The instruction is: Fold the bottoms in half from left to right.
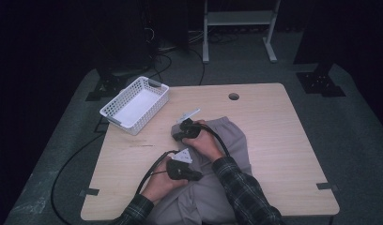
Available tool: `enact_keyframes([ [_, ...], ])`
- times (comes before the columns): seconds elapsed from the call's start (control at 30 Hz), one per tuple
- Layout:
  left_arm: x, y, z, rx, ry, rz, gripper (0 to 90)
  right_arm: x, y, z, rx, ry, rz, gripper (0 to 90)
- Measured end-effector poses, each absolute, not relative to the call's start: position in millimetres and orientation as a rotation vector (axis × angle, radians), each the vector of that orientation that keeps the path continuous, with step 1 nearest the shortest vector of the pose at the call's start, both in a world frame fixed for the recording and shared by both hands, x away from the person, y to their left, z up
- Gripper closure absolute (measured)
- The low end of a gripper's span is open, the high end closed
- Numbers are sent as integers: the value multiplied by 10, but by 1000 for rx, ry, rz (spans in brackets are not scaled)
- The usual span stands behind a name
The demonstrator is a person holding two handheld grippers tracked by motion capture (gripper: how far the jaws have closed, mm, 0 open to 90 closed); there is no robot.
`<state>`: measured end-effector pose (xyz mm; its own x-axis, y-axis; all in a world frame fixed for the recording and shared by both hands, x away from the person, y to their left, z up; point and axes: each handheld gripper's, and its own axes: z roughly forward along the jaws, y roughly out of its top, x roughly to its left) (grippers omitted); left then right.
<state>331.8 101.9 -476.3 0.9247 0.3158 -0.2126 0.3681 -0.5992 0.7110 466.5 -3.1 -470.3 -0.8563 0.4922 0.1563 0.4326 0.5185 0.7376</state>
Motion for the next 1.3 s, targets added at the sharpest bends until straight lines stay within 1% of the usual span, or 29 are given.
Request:
enact_keyframes([
  [0.17, 3329, 1006, -4726, 2268, 466, -108, 872, 4672, -124, -4573, 818, 2646, 1332, 888],
  [0.23, 3327, 1014, -4673, 2233, 455, -128, 873, 4673, -161, -4521, 825, 2635, 1355, 888],
  [0.43, 3313, 1049, -4488, 2145, 433, -135, 877, 4707, -355, -4312, 839, 2577, 1408, 889],
  [0.8, 3301, 896, -4187, 2075, 343, -132, 880, 4715, -813, -3967, 859, 2478, 1443, 890],
  [1.03, 3328, 594, -4028, 2061, 276, -128, 881, 4692, -1142, -3817, 884, 2415, 1447, 889],
  [1.3, 3410, 144, -4067, 2059, 232, -154, 881, 4673, -1534, -3845, 943, 2368, 1388, 889],
])
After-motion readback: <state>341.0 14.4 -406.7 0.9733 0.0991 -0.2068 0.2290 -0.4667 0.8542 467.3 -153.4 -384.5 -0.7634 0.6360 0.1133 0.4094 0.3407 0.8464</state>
